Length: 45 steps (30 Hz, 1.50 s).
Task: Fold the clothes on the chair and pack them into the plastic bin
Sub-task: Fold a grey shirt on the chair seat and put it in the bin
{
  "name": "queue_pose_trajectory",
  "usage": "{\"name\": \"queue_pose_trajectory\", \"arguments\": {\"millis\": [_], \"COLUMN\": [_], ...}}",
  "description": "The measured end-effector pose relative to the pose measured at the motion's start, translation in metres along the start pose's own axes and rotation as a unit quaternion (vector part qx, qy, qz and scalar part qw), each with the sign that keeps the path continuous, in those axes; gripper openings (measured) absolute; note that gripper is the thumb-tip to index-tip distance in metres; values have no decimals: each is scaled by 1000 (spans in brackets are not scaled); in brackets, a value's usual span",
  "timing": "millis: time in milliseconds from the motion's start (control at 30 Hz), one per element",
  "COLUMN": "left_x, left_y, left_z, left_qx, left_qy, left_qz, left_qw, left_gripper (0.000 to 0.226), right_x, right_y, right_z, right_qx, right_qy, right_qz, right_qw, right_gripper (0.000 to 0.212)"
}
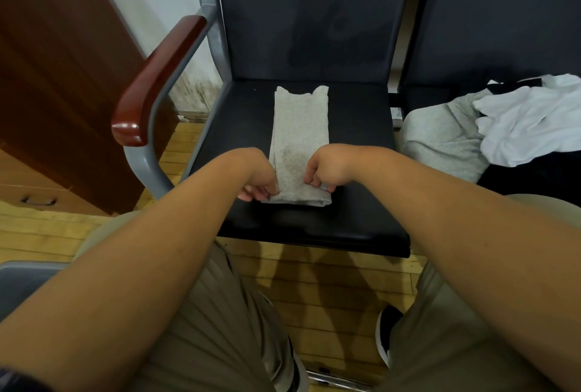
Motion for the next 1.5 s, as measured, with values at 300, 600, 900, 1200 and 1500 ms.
{"name": "queue_pose_trajectory", "arguments": {"millis": [300,600,900,1200,1500], "left_x": [-4,-2,25,21,-14], "left_y": [4,5,-3,-18,-7], "left_z": [6,-7,-19,-21,-15], "left_qx": [-25,129,270,249,279], "left_qy": [2,-209,-322,-344,-113], "left_qz": [19,-123,-72,-125,-241], "left_qw": [1000,961,905,897,923], "left_gripper": [2,13,42,29,15], "right_x": [0,1,-1,-2,-3], "right_y": [0,6,7,17,17], "right_z": [2,8,-2,-1,6], "right_qx": [0,-20,-19,-18,-101], "right_qy": [26,89,82,55,158], "right_qz": [-9,-2,24,29,-113], "right_qw": [1000,996,996,998,976], "right_gripper": [39,53,61,50,42]}}
Point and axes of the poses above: each hand's wrist, its own y-axis away from the middle knuckle, its own x-axis out of the palm, z = x × y, the point moved 2 cm from there along -y, towards the middle knuckle, and after that the axes turned 6 degrees about -y, right-handed, at the moved point
